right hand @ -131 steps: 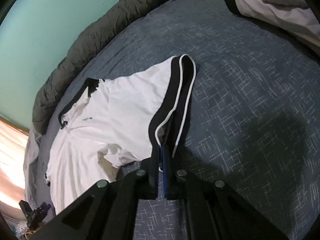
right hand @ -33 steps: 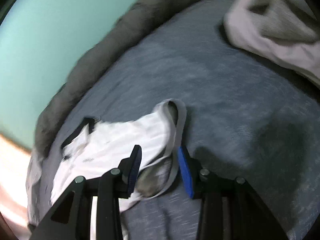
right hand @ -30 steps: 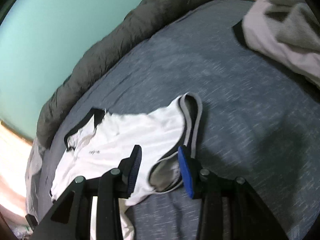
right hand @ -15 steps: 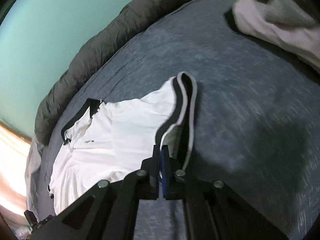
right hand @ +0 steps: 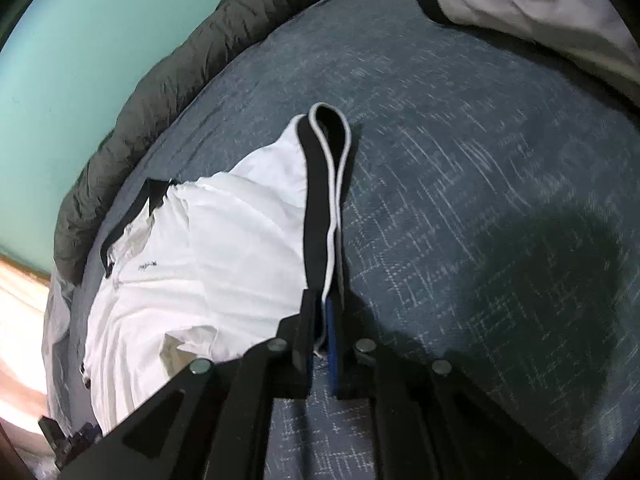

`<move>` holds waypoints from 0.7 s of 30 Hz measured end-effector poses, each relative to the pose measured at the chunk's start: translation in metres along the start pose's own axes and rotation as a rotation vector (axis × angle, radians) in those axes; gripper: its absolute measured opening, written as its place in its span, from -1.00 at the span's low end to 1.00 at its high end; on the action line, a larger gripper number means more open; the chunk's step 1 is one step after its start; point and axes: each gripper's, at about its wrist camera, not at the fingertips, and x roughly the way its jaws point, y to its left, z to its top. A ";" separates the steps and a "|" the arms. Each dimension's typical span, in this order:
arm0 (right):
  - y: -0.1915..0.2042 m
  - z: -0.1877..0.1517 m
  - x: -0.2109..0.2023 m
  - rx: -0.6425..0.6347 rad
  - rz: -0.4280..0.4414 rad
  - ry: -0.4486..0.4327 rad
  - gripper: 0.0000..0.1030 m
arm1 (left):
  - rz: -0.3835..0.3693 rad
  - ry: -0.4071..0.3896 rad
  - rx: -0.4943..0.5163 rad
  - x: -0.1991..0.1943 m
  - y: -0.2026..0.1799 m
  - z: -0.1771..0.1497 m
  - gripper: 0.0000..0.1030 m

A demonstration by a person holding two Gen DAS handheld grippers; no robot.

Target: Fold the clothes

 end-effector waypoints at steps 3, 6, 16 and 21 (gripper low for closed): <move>0.005 0.007 -0.007 -0.027 -0.041 -0.020 -0.31 | -0.002 -0.002 -0.002 -0.001 0.001 0.000 0.47; 0.008 0.017 -0.016 -0.021 -0.048 -0.057 -0.31 | -0.002 -0.003 -0.003 -0.003 0.002 0.000 0.47; 0.041 0.051 0.003 -0.068 0.004 -0.090 -0.31 | 0.008 0.000 0.004 -0.003 0.002 -0.003 0.47; 0.034 0.036 0.013 -0.067 -0.016 -0.034 -0.44 | 0.008 -0.003 0.002 -0.003 0.002 0.000 0.47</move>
